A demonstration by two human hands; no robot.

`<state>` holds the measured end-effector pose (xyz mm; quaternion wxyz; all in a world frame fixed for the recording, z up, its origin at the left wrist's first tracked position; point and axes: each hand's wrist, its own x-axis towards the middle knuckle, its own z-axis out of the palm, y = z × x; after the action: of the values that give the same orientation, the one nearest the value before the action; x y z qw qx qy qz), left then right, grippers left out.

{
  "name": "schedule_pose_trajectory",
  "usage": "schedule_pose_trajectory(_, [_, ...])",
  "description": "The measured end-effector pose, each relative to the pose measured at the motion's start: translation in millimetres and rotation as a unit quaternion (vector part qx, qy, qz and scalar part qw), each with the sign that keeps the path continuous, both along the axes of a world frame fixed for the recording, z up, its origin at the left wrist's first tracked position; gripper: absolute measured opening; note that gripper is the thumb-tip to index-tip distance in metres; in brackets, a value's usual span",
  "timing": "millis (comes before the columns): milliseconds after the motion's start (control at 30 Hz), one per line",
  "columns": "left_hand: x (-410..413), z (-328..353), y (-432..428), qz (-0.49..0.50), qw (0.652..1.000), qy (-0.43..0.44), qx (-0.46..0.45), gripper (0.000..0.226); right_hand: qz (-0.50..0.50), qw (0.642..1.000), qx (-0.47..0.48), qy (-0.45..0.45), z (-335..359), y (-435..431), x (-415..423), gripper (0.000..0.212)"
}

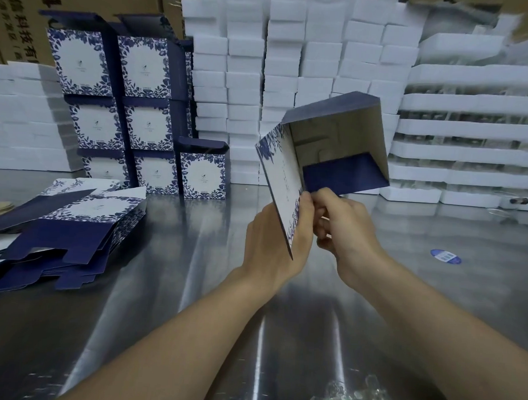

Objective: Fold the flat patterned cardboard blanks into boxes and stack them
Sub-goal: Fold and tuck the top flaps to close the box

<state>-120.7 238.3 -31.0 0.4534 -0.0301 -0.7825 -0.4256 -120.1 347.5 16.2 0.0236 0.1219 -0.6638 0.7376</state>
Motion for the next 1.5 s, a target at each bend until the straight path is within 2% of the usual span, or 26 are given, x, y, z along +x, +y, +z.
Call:
schedule_pose_trajectory(133, [4.3,1.8,-0.7,0.026,0.999,0.03,-0.027,0.043,-0.015,1.0,0.009,-0.003,0.6,1.3,-4.7,0.052])
schedule_pose_trajectory(200, [6.0,3.8,-3.5,0.042,0.999,-0.004,-0.019,0.034,0.01,0.999,0.033,-0.009,1.8,3.5,-5.3,0.049])
schedule_pose_trajectory(300, [7.1,6.9,-13.4,0.062,0.995,-0.076,-0.017,0.044,0.042,0.994,0.085,-0.047,2.8,7.8,-6.4,0.036])
schedule_pose_trajectory(500, [5.8,11.4,-25.3,0.116,0.984,-0.129,-0.041,0.049,-0.011,0.996,0.051,-0.066,6.1,16.8,-14.7,0.033])
schedule_pose_trajectory(700, [7.0,12.0,-24.2,0.115,0.983,-0.136,-0.041,0.051,-0.011,0.997,0.042,-0.063,2.7,14.9,-16.7,0.033])
schedule_pose_trajectory(933, [16.4,16.6,-21.0,0.085,0.987,-0.122,-0.054,0.047,-0.059,0.998,0.022,-0.028,-0.3,15.3,-23.1,0.038])
schedule_pose_trajectory(1133, [20.4,17.2,-14.4,0.036,0.993,-0.114,0.007,0.042,-0.07,0.997,-0.026,-0.018,-3.1,13.0,-22.4,0.03])
schedule_pose_trajectory(1233, [15.5,20.9,-7.2,-0.07,0.978,-0.135,0.145,0.045,-0.03,0.999,-0.027,-0.024,-3.4,9.8,-18.7,0.031])
schedule_pose_trajectory(1333, [8.1,27.2,-6.5,-0.128,0.935,-0.176,0.281,0.039,0.003,0.999,0.005,-0.036,-3.8,9.3,-15.8,0.033])
schedule_pose_trajectory(1500, [6.9,26.3,-8.4,-0.12,0.938,-0.153,0.287,0.031,-0.023,0.998,-0.006,-0.062,-4.0,8.3,-17.0,0.033])
